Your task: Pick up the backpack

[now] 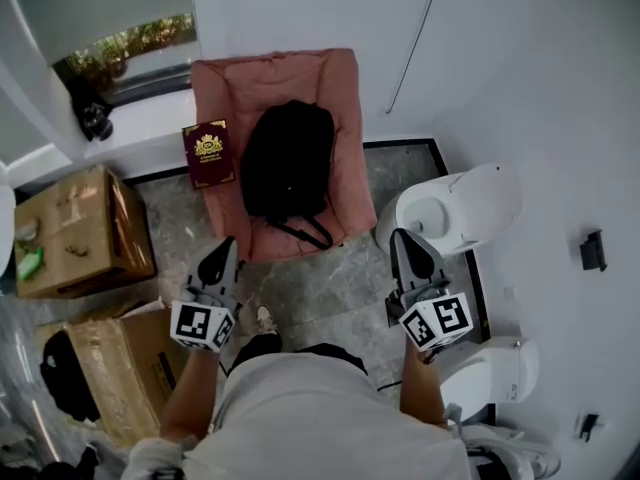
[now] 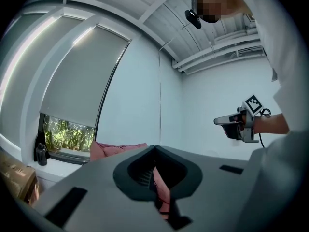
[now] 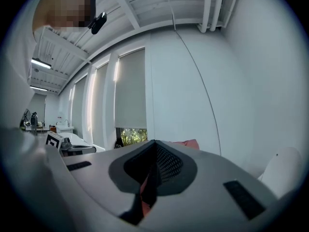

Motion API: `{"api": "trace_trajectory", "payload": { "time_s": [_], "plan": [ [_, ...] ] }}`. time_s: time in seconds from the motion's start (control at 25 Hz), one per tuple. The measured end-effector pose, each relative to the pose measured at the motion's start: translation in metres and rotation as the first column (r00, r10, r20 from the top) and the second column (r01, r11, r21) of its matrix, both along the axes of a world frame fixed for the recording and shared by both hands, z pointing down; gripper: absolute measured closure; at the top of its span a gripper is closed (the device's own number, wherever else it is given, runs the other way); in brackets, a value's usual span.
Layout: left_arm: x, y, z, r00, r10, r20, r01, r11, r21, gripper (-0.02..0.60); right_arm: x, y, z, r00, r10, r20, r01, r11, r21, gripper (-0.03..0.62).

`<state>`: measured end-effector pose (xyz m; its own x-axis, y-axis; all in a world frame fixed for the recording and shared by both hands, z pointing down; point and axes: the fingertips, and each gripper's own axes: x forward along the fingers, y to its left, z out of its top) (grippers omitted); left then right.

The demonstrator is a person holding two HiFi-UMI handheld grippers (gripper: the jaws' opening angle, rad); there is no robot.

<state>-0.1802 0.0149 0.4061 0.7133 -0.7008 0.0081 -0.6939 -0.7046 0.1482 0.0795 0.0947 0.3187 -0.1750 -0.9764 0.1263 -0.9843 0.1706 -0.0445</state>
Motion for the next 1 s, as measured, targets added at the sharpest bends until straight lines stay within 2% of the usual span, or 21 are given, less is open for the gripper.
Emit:
{"api": "trace_trajectory", "payload": {
  "time_s": [0.24, 0.52, 0.76, 0.84, 1.0],
  "plan": [
    [0.008, -0.050, 0.010, 0.999, 0.040, -0.011, -0.040, 0.999, -0.029, 0.565, -0.001, -0.040, 0.002, 1.000, 0.028, -0.004, -0.028, 1.000, -0.012, 0.574],
    [0.050, -0.092, 0.000, 0.997, 0.073, -0.009, -0.073, 0.997, -0.013, 0.565, 0.027, -0.076, 0.005, 0.999, 0.027, 0.017, -0.027, 1.000, -0.008, 0.574],
    [0.077, -0.113, -0.017, 0.999, 0.048, 0.011, -0.048, 0.999, 0.003, 0.565, 0.058, -0.136, 0.009, 0.997, -0.058, 0.051, 0.058, 0.998, 0.005, 0.574],
    [0.082, -0.118, -0.017, 0.999, 0.048, 0.022, -0.048, 0.999, 0.000, 0.565, 0.062, -0.157, 0.013, 0.994, -0.096, 0.060, 0.096, 0.995, 0.006, 0.574],
    [0.083, -0.137, -0.009, 0.999, -0.009, 0.033, 0.009, 1.000, -0.022, 0.565, 0.059, -0.188, 0.028, 0.981, -0.179, 0.077, 0.180, 0.984, -0.013, 0.574]
  ]
}}
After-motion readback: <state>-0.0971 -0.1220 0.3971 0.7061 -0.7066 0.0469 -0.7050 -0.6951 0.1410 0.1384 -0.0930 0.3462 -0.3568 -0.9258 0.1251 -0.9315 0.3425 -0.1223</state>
